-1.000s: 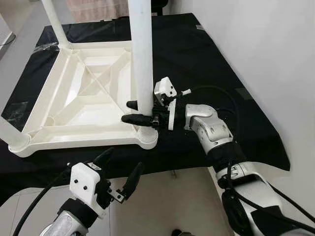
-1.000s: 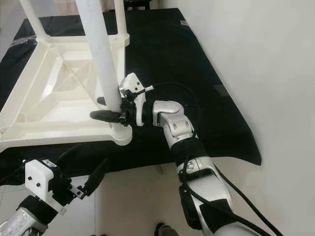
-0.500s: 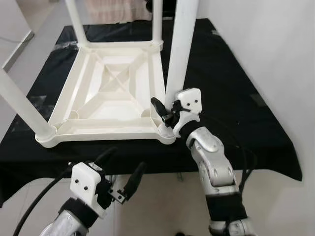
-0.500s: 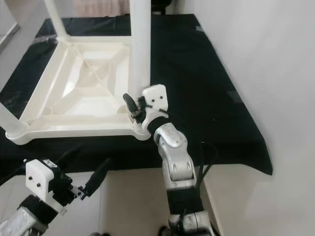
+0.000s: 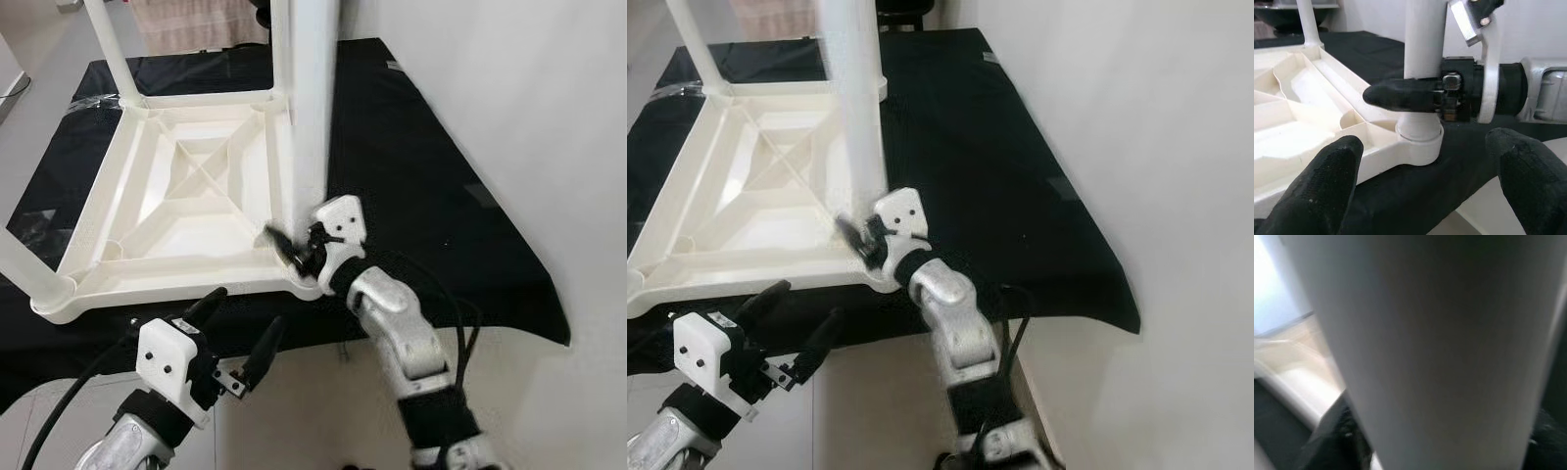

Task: Building children table

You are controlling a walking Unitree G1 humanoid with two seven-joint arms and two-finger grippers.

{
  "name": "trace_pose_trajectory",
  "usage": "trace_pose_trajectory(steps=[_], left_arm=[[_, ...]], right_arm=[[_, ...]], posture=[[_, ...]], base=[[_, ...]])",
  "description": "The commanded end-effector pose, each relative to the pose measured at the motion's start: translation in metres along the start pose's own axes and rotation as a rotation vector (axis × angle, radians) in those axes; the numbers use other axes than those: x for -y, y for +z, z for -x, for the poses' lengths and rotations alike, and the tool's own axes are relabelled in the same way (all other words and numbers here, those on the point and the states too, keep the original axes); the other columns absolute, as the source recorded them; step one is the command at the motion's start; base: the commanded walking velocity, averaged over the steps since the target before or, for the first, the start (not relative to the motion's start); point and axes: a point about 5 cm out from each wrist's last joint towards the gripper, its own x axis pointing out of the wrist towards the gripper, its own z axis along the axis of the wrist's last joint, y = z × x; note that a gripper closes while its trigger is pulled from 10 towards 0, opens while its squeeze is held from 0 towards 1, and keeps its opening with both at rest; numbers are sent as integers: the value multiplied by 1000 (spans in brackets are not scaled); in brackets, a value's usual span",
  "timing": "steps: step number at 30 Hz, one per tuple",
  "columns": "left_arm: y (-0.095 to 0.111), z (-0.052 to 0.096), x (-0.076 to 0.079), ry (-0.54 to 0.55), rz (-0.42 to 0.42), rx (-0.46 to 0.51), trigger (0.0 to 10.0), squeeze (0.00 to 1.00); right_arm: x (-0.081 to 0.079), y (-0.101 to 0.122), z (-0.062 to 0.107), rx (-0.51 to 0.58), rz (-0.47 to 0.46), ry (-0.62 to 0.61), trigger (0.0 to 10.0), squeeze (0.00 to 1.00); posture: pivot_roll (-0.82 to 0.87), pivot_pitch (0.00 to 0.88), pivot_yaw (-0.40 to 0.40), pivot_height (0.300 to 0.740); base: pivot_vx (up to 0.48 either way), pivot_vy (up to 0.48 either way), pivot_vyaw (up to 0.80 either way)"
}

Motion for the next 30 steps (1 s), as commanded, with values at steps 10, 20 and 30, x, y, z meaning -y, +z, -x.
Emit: trace_pose_trajectory(steps=[10,20,30], left_arm=[[-5,3,2,11,-4,-20,10000,0],[-3,5,5,11,-4,-21,10000,0],[-3,3,5,11,1,-17,10000,0]], right_arm=[[16,31,-6,-36,126,419,10000,0],[29,37,-15,-71,75,549,0,0],[60,25,10,-111,87,293,0,0]], posture=[[76,232,-27,740],[82,248,-25,740],[31,258,-28,740]], base=[[0,0,0],[0,0,0],[0,0,0]])
